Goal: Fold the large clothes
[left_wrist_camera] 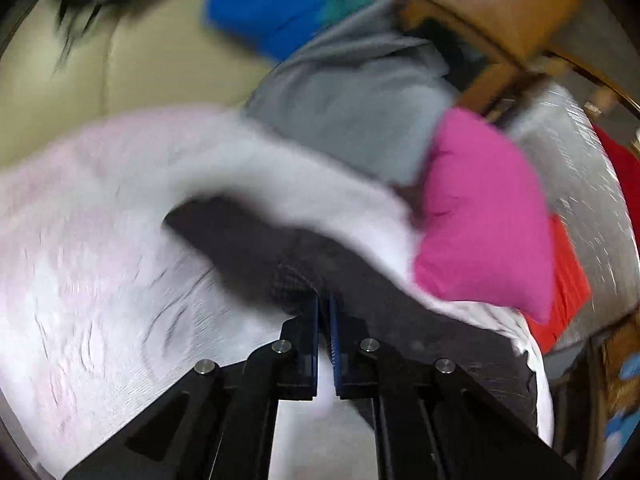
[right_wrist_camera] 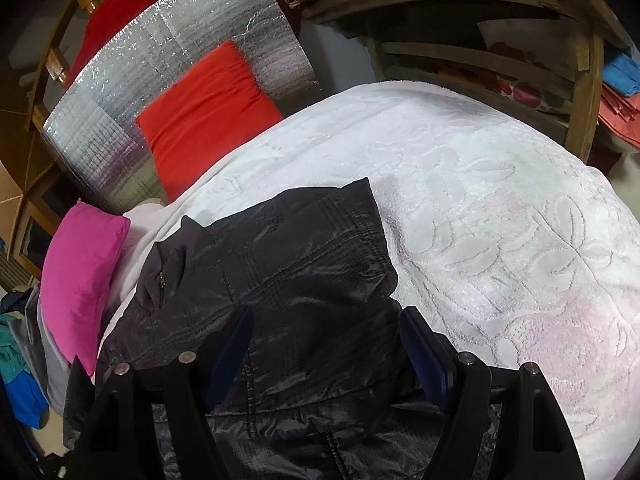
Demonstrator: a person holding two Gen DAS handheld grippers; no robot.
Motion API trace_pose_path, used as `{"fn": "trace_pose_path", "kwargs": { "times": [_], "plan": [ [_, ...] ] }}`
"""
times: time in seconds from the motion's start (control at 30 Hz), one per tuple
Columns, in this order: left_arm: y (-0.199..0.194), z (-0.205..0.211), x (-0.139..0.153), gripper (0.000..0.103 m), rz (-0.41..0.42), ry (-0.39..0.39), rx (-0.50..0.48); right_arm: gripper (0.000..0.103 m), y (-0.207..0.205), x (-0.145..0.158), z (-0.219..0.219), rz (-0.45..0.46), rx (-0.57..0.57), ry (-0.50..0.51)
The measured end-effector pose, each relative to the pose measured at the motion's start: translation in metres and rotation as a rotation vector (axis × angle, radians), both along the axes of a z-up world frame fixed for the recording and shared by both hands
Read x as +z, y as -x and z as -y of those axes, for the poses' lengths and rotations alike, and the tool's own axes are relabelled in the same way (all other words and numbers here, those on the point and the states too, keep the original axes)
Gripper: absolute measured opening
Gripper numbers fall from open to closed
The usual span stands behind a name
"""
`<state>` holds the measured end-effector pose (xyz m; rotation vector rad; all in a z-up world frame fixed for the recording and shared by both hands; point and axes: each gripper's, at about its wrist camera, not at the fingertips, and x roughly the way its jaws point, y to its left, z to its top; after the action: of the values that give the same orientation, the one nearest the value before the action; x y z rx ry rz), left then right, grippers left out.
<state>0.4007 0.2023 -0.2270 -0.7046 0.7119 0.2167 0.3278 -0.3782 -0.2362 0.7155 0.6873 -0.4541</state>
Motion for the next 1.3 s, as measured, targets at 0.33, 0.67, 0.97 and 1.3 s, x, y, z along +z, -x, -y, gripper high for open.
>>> {"fn": "trace_pose_path", "kwargs": {
  "times": [0.33,0.67,0.97,1.3],
  "plan": [
    [0.01,0.058,0.062,0.002,0.153,-0.158,-0.088,0.078,0.006,-0.002,0.013,0.001,-0.019,-0.018],
    [0.011,-0.005,-0.023,0.029,-0.149,0.212,0.046,0.078,0.001,-0.004,0.007,-0.006,0.006,-0.034],
    [-0.009,-0.025,-0.068,0.064,-0.163,0.367,0.076,0.078,-0.007,-0.006,-0.011,-0.028,0.036,-0.004],
    [-0.025,-0.012,-0.055,0.007,-0.1,0.193,0.056,0.078,-0.004,-0.007,-0.001,-0.024,0.029,-0.016]
  ]
}}
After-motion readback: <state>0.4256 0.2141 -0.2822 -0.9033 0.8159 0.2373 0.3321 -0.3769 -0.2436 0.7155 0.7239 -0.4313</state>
